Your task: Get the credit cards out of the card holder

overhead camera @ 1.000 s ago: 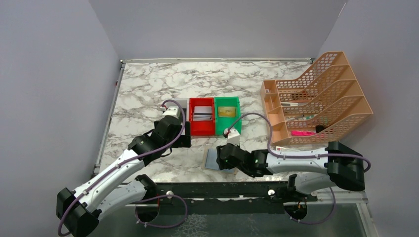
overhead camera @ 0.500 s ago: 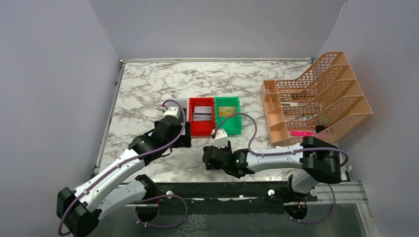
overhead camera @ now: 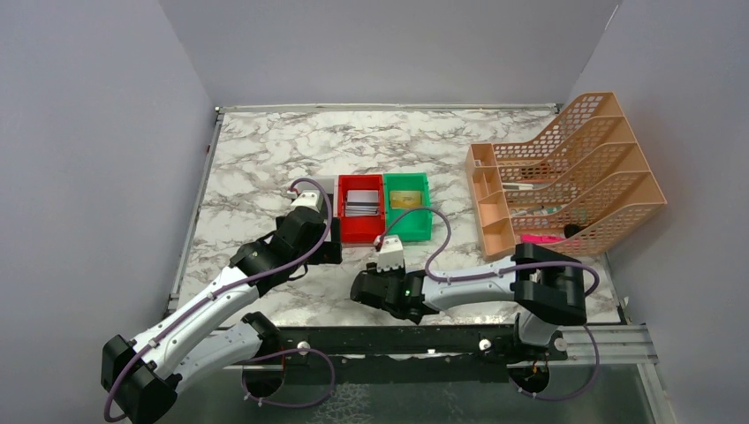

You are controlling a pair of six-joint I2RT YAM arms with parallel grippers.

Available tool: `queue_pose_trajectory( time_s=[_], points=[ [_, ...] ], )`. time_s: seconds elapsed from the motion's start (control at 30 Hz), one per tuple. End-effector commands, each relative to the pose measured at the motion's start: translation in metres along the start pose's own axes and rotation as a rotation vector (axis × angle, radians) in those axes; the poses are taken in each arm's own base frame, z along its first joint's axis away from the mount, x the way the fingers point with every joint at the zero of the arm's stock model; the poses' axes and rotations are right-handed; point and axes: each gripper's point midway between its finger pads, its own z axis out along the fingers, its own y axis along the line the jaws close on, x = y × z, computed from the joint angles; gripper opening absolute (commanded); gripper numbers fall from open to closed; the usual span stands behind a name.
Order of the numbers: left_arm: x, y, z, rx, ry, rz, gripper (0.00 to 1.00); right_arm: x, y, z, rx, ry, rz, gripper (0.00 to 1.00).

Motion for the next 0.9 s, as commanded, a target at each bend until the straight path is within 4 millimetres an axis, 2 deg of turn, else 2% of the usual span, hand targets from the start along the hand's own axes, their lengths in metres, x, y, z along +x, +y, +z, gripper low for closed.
queue_pose_trajectory(
  time_s=[0.0,0.13,0.23,0.43,0.57,0.67,0.87],
  points=[
    [-0.008,-0.002,-0.004,0.008,-0.022,-0.016,0.99,0.016,-0.021,-0.001,0.004,0.012,-0.066,0.43],
    [-0.008,-0.002,-0.003,0.007,-0.021,-0.016,0.99,0.008,-0.018,-0.006,-0.035,-0.013,-0.074,0.37],
    [-0.008,-0.002,-0.003,0.008,-0.021,-0.019,0.99,0.004,-0.009,-0.009,-0.099,-0.025,-0.074,0.27],
    [-0.008,-0.007,-0.004,0.036,-0.016,-0.02,0.99,-0.005,0.005,-0.021,-0.264,-0.044,-0.012,0.27],
    [-0.011,-0.026,-0.008,0.145,-0.028,-0.035,0.99,-0.015,0.027,-0.036,-0.496,-0.064,0.035,0.26],
    [-0.006,-0.05,-0.009,0.29,-0.034,-0.082,0.99,-0.016,0.027,-0.041,-0.581,-0.061,0.065,0.26],
    [0.013,-0.09,-0.01,0.54,0.01,-0.159,0.99,-0.013,0.015,-0.036,-0.599,-0.044,0.14,0.26]
  ],
)
